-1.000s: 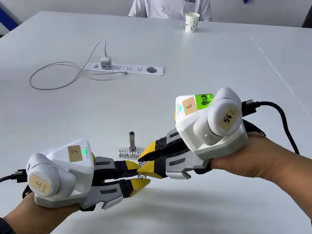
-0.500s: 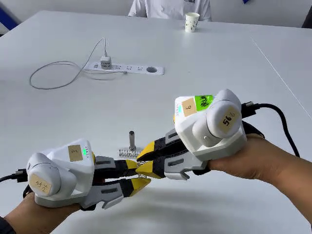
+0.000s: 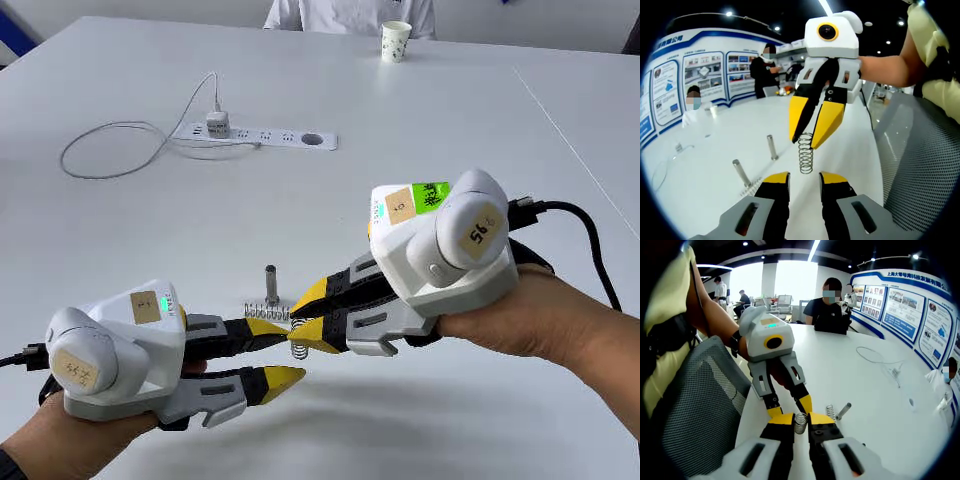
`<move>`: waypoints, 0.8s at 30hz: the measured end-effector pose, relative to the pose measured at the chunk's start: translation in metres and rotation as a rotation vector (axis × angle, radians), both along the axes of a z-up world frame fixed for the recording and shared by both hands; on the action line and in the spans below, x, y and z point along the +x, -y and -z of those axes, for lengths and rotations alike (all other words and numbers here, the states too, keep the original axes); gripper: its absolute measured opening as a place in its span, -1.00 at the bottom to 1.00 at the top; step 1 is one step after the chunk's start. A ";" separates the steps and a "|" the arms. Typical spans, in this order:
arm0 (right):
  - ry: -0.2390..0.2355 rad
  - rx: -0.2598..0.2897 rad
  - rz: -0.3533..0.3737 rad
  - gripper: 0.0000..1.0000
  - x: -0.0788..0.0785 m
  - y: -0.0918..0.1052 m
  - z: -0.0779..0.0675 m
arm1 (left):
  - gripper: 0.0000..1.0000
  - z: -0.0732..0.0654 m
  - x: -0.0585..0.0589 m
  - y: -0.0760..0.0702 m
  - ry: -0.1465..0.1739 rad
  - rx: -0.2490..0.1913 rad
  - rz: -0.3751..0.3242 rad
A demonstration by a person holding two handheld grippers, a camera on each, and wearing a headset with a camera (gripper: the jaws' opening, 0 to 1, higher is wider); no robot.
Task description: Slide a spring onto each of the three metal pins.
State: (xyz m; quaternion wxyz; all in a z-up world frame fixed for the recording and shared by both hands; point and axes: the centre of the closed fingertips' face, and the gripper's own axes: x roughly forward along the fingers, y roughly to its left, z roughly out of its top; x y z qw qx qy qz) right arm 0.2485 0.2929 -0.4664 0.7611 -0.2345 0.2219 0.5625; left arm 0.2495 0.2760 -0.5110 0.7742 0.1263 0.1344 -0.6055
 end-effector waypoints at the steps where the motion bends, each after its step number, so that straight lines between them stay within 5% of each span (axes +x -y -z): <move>1: 0.000 0.001 0.002 -0.78 0.000 0.001 0.000 | -0.50 0.000 0.000 -0.001 -0.002 0.000 -0.003; 24: 0.019 -0.007 0.051 -0.78 0.013 0.020 -0.007 | -0.10 0.006 0.013 -0.020 -0.045 -0.009 -0.107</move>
